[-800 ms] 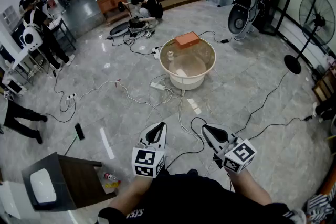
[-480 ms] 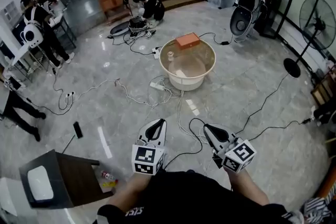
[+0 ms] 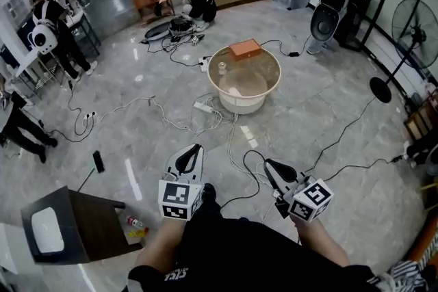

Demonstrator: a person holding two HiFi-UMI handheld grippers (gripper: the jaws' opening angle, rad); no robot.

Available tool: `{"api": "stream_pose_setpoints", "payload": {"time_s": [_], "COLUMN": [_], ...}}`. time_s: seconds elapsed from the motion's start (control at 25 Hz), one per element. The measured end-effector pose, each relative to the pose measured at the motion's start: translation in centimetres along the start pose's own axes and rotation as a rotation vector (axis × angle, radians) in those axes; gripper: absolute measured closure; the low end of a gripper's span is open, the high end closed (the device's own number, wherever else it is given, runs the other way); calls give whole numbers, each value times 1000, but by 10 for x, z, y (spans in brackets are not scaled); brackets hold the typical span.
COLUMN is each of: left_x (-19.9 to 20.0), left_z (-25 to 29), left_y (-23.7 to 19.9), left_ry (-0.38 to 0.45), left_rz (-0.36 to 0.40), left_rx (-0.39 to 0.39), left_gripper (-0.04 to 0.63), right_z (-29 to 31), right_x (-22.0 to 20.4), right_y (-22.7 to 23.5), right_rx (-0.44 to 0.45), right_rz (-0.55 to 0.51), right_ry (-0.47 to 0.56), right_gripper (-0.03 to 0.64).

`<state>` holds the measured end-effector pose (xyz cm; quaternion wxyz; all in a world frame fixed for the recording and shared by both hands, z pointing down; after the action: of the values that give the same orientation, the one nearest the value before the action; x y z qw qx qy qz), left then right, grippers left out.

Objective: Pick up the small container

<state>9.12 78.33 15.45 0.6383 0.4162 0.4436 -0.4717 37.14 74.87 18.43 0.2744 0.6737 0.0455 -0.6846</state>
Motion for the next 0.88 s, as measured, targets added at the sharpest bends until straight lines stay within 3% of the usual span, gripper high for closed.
{"api": "stream_pose_setpoints", "payload": {"time_s": [0.2,0.4,0.88], "left_x": [-18,-20,-23], "left_z": [23,46,136], "left_y": [-8,-25,-133], "left_ry": [-34,-35,-45], "left_rz": [-74,-64,-88], "left_rx": [-19,-69,-107], "left_gripper": [568,568,566], "right_z": [10,45,190], "right_x": [5,3,20], "right_y": [15,26,62], "right_rx": [-35,-41,-17], "right_rz": [15,28,28], "right_ry": [17,-29,-99], "right_gripper": [603,603,603]}}
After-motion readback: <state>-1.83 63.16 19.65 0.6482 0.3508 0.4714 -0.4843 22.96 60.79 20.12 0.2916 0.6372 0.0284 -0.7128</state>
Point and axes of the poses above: the fingertips, and each gripper's own axes: z forward along the fingers, y to its right, x out of its top, the point moved 9 cm from there along -z, backward along the fingers, and after that the axes turned 2 degrees about x, right-handed, at the moved point
